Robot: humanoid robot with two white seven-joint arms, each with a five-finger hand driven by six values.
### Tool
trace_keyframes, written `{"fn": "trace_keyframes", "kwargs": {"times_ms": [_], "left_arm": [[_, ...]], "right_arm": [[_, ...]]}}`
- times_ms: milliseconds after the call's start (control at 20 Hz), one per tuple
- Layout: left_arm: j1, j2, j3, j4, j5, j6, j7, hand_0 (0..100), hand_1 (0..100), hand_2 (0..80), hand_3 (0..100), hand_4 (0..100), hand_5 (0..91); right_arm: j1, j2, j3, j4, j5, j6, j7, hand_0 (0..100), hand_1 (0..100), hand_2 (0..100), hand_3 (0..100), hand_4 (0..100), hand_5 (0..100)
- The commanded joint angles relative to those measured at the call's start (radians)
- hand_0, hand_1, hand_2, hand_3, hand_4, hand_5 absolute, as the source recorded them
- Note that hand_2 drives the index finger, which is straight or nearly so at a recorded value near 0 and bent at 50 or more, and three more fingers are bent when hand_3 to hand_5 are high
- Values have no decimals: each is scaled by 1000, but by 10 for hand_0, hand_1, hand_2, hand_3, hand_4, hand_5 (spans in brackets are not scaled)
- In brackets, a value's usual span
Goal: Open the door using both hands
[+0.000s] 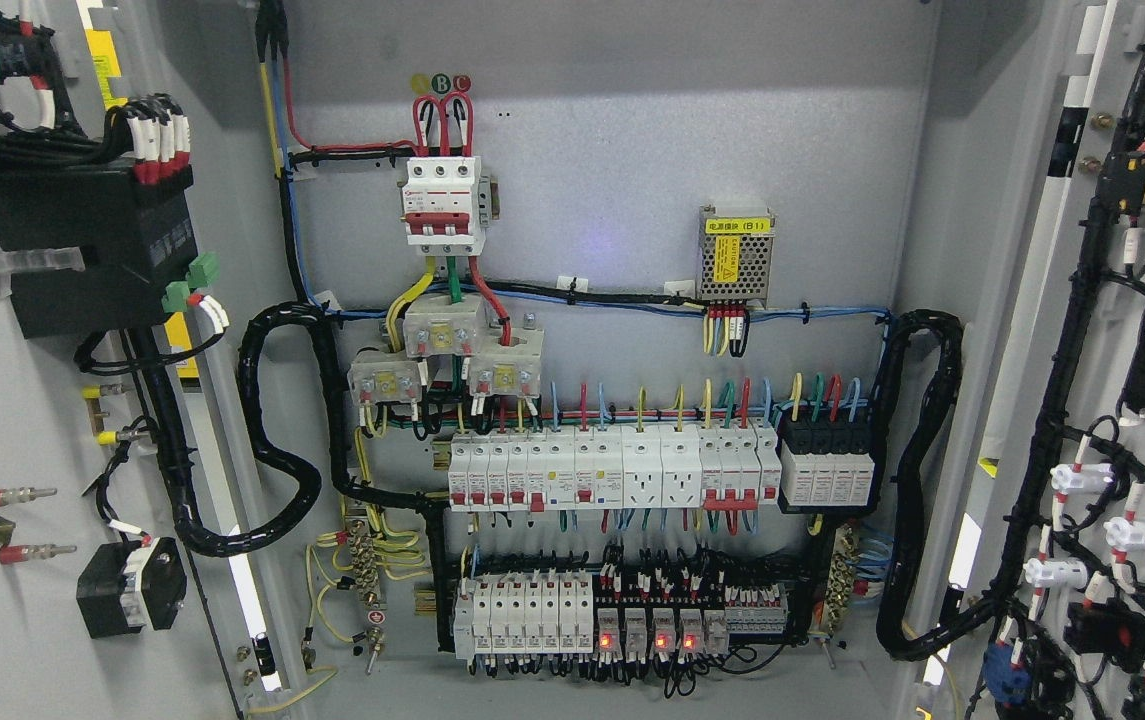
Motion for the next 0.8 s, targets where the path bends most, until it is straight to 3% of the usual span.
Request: {"fn": "trace_keyframes", "kwargs": {"times_ms": [0, 400, 601, 751], "left_arm": [[-6, 3, 91, -25, 40, 2, 2, 24, 164, 105, 131, 11, 0], [-6, 9, 173, -24, 99, 28, -4, 22, 164, 111, 176, 38, 0], [-3, 21, 228, -24, 129, 48, -27, 22, 163, 117, 188, 55, 0], [-3, 21, 286, -22, 187, 100, -68, 23, 159, 127, 200, 74, 0]], "right_arm": [[-35, -57, 0, -6, -3, 34, 0, 215, 107, 0, 0, 0, 0], [-54, -54, 6, -6, -15, 53, 0, 214, 108, 0, 0, 0, 0], [-56, -48, -3, -6, -34, 54, 0, 214, 108, 0, 0, 0, 0], [-55, -43, -6, -6, -38, 54, 0, 214, 107, 0, 0, 0, 0]]}}
